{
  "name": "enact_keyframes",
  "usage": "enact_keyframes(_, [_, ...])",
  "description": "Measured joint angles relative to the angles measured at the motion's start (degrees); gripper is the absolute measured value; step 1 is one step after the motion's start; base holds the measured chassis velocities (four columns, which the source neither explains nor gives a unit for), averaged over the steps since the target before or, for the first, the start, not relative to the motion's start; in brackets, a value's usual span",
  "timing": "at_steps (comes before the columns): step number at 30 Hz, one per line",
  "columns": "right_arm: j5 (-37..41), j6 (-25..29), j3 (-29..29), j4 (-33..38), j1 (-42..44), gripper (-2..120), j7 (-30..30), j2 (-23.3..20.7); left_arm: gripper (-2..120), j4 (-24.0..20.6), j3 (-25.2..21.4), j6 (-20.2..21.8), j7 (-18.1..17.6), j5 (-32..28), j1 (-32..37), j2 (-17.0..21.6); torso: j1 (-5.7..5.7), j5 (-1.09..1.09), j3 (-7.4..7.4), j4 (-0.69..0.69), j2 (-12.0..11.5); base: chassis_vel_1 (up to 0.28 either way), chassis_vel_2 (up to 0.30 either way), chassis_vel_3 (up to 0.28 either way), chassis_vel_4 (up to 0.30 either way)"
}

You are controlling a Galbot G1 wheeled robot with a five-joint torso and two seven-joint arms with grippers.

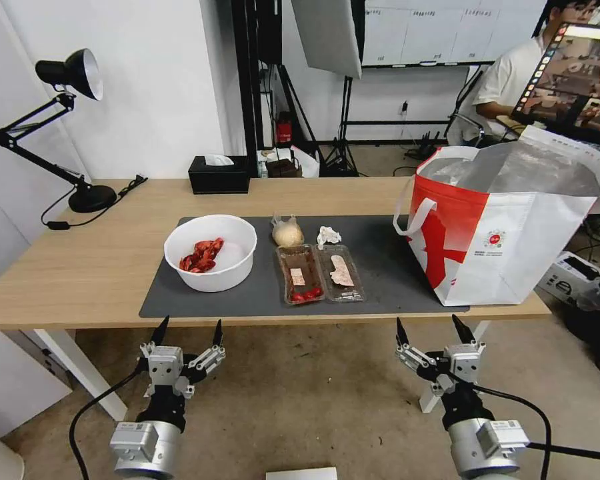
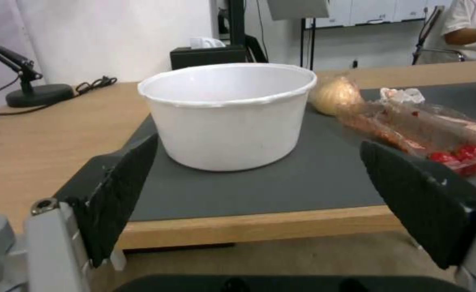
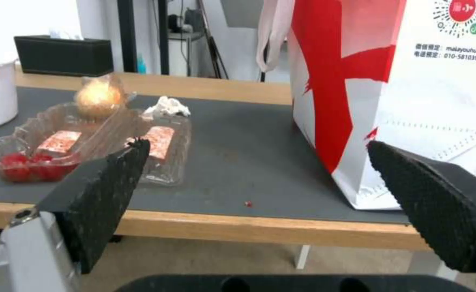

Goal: Pick up the trash from the table and place it into the takeout bag.

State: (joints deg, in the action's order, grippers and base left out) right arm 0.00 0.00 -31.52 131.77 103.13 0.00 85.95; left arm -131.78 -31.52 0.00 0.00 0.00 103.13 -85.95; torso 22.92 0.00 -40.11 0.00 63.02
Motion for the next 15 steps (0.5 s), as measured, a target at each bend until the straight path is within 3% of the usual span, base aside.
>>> enact_keyframes(15, [0.0, 0.0, 0.0, 0.0, 0.0, 100, 0.0, 0.0, 100, 0.0, 0.0, 0.0, 0.0, 0.0, 0.0, 0.0, 0.0, 0.0, 0.0, 0.0, 0.0, 0.0, 0.0, 0.0, 0.0])
